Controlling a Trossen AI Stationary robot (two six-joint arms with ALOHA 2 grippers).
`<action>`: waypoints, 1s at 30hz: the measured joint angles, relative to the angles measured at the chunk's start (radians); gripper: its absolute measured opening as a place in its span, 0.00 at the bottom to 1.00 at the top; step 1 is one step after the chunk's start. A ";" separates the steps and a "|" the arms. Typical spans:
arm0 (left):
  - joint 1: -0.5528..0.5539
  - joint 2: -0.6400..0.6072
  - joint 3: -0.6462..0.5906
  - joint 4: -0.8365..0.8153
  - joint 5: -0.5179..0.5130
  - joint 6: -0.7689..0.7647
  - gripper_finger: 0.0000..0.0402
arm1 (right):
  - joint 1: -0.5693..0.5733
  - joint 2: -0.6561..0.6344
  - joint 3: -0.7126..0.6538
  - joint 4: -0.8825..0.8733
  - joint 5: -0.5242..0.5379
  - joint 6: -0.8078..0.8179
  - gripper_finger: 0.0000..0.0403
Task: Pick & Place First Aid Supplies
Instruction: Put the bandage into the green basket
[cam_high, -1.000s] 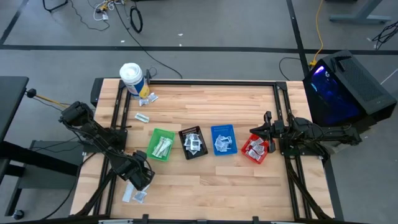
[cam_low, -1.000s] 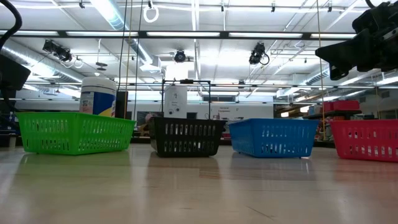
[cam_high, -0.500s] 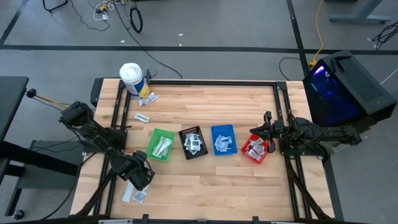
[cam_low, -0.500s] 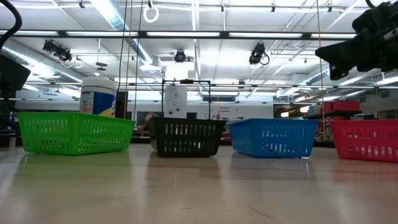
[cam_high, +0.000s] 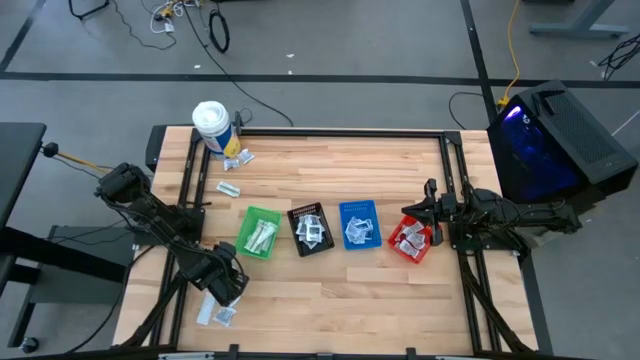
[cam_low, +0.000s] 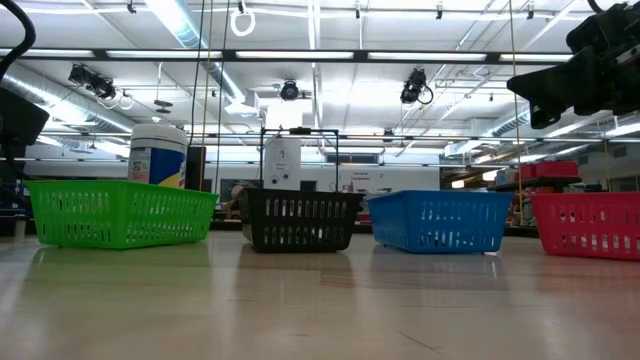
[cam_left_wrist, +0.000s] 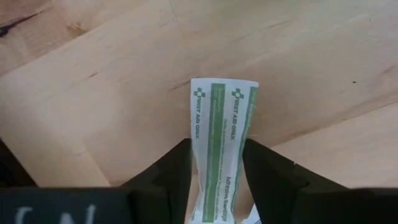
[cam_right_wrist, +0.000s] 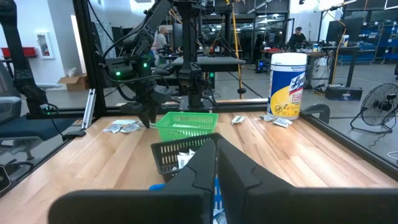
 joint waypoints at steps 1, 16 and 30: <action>0.000 0.000 0.000 0.000 0.000 0.000 0.36 | 0.000 0.000 0.000 0.000 0.000 0.000 0.06; -0.002 -0.001 0.000 0.000 0.026 0.010 0.33 | 0.000 0.000 0.000 0.000 0.000 0.000 0.06; -0.042 -0.007 0.192 -0.328 0.071 0.028 0.33 | 0.000 0.000 0.000 0.000 0.000 0.000 0.06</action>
